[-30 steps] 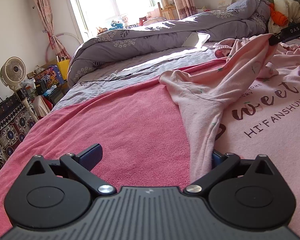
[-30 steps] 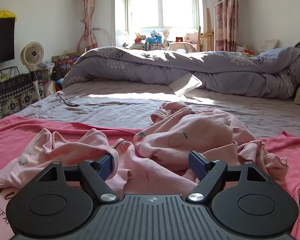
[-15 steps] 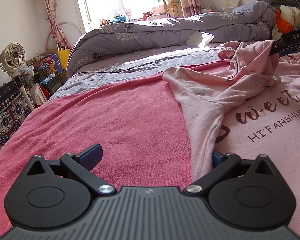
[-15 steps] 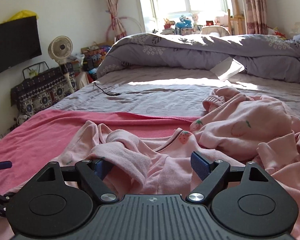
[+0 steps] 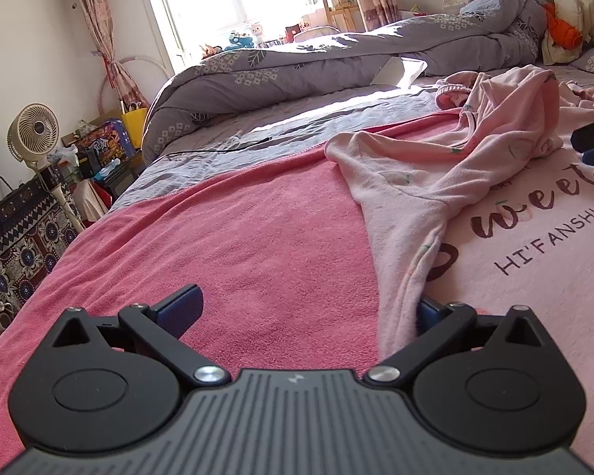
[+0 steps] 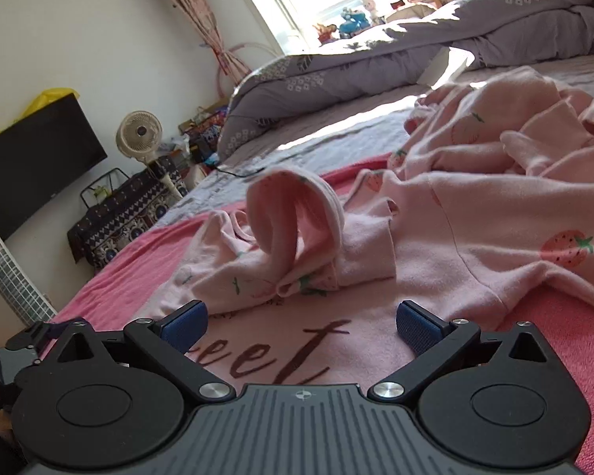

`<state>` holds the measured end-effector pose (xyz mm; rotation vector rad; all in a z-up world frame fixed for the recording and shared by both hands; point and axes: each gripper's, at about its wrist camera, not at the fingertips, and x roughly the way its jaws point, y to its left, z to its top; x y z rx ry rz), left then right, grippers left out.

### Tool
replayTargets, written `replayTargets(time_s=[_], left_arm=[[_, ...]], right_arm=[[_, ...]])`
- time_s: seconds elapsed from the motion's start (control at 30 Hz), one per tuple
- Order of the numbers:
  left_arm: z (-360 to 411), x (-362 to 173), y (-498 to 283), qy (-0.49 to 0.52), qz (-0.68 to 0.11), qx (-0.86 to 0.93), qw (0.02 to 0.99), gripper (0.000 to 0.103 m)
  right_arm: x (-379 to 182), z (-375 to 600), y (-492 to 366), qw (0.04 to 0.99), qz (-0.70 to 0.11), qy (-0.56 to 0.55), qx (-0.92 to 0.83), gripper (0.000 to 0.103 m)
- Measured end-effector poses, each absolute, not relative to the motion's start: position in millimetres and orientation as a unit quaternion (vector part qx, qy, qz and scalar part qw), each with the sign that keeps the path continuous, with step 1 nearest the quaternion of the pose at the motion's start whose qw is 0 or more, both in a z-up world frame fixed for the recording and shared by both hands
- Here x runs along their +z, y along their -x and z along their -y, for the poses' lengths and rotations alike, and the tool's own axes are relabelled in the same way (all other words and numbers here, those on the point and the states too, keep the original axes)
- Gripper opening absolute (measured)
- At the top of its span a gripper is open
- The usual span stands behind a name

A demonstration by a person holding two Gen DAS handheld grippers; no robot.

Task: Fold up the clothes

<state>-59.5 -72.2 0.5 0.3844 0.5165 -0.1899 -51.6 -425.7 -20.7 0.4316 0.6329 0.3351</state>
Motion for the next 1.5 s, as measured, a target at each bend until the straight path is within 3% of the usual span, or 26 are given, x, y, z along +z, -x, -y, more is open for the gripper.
replayTargets(time_s=[0.33, 0.63, 0.73, 1.3, 1.5], left_arm=[[164, 1, 46, -0.363, -0.193, -0.103, 0.906, 0.103], [169, -8, -3, -0.405, -0.2, -0.037, 0.891, 0.103], [138, -8, -13, -0.382, -0.206, 0.009, 0.901, 0.103], [-9, 2, -43, -0.024, -0.307, 0.038, 0.951, 0.103], [-14, 1, -40, -0.013, -0.309, 0.037, 0.95, 0.103]], right_arm=[[-25, 433, 53, 0.91, -0.293, -0.24, 0.168, 0.103], [-23, 428, 52, 0.914, -0.293, -0.229, 0.164, 0.103], [-24, 428, 52, 0.913, -0.293, -0.23, 0.164, 0.103], [-25, 434, 52, 0.911, -0.287, -0.244, 0.167, 0.103], [-22, 429, 52, 0.914, -0.292, -0.229, 0.161, 0.103]])
